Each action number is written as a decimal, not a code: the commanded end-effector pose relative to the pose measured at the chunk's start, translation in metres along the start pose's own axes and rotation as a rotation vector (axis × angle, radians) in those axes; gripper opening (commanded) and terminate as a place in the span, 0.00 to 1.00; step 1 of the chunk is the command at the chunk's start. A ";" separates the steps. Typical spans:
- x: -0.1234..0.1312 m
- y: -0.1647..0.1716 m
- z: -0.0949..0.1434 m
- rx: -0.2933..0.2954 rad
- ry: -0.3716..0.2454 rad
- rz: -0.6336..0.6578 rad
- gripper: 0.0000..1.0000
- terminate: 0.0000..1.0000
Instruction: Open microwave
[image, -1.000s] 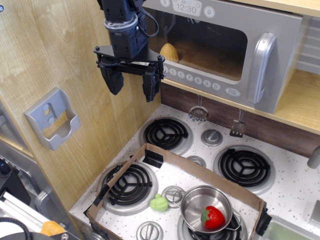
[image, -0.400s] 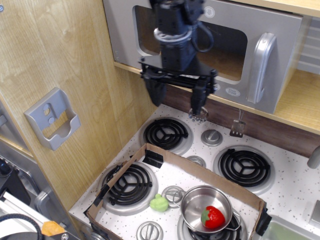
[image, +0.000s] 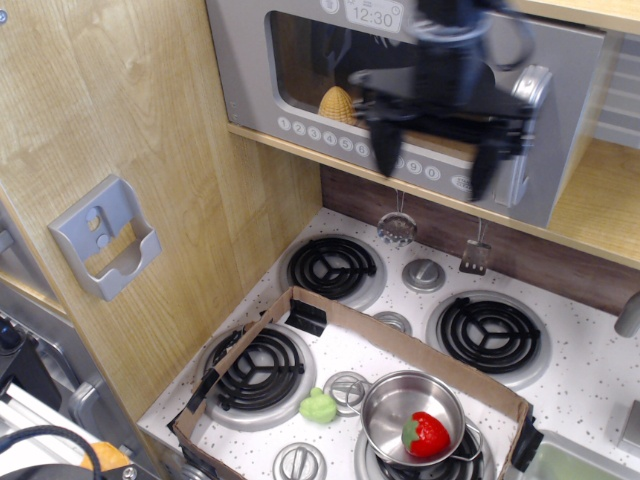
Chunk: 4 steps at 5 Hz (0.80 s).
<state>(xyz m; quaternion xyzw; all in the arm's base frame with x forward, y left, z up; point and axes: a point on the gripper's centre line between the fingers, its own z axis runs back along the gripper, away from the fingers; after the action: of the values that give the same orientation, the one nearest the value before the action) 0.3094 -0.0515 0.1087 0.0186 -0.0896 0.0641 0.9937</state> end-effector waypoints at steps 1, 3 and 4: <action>0.025 -0.027 0.012 -0.003 -0.134 -0.036 1.00 0.00; 0.044 -0.029 0.016 0.033 -0.139 -0.083 1.00 0.00; 0.053 -0.032 0.017 0.040 -0.148 -0.117 1.00 0.00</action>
<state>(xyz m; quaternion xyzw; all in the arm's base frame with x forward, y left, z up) 0.3576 -0.0766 0.1196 0.0524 -0.1332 0.0022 0.9897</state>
